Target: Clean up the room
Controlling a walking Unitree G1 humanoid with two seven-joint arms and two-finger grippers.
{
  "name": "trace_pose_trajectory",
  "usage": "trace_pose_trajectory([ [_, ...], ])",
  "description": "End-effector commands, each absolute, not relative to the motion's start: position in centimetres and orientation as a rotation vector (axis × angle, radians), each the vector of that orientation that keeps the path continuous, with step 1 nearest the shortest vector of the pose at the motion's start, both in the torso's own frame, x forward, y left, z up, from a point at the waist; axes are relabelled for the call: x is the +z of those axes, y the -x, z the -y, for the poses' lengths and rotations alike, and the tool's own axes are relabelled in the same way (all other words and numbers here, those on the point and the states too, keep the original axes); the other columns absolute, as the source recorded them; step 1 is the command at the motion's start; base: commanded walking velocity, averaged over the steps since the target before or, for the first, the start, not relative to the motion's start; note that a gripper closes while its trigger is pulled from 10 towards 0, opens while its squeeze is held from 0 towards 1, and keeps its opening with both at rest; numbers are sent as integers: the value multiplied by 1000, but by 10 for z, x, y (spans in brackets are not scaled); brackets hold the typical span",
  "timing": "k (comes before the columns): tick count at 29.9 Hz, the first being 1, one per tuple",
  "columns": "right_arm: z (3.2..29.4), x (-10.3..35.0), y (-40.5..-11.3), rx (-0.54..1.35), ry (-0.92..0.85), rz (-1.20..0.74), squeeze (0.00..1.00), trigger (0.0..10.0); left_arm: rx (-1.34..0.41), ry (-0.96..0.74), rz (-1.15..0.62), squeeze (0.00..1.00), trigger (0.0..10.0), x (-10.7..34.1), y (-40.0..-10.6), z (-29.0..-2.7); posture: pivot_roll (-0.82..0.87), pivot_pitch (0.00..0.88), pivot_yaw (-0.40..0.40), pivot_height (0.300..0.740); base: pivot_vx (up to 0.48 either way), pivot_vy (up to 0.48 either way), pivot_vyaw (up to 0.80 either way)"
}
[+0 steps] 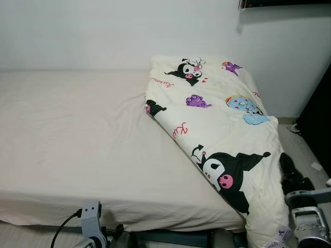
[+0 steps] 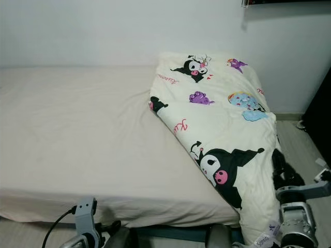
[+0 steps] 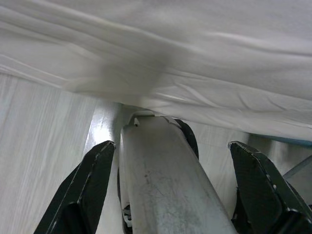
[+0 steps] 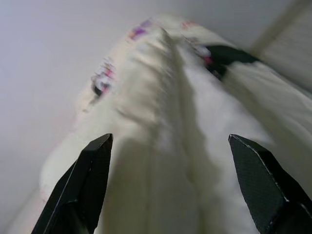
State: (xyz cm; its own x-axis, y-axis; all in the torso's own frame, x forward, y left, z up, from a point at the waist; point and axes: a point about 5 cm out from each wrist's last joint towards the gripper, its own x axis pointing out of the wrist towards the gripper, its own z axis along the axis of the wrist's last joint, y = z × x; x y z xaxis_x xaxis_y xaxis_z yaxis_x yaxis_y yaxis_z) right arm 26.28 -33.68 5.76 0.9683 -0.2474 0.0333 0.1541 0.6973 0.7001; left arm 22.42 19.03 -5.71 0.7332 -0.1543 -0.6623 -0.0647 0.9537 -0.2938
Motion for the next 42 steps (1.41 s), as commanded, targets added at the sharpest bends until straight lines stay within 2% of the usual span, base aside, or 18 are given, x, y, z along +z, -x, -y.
trace_pose_trajectory([
  [1,331,48,-260,-247,-752,76,0,10000,-38,284,-764,0,10000,-58,-219,-202,20,88,66,576,0,0,0],
  [7,341,53,-260,-287,-711,79,0,10000,-35,276,-770,0,10000,-59,-217,-205,21,74,74,576,0,0,0],
  [14,350,50,-257,-393,-584,-59,0,10000,-42,278,-778,0,10000,-61,-215,-203,20,79,74,576,0,0,0],
  [21,350,49,-257,-393,-616,-54,0,10000,-46,276,-780,0,10000,-61,-214,-203,22,84,78,576,0,0,0],
  [27,331,36,-260,-348,-731,-84,0,10000,-46,267,-780,0,10000,-61,-214,-205,22,84,78,576,0,0,0],
  [34,320,22,-261,-429,-782,-196,0,10000,-45,262,-779,0,10000,-60,-214,-208,33,93,86,576,0,0,0],
  [41,324,38,-271,-403,-759,-96,0,10000,-49,256,-788,0,10000,-61,-213,-208,30,94,91,576,0,0,0],
  [42,324,43,-274,-383,-751,-63,0,1373,-50,256,-788,0,10000,-61,-213,-207,27,95,94,576,0,0,0],
])
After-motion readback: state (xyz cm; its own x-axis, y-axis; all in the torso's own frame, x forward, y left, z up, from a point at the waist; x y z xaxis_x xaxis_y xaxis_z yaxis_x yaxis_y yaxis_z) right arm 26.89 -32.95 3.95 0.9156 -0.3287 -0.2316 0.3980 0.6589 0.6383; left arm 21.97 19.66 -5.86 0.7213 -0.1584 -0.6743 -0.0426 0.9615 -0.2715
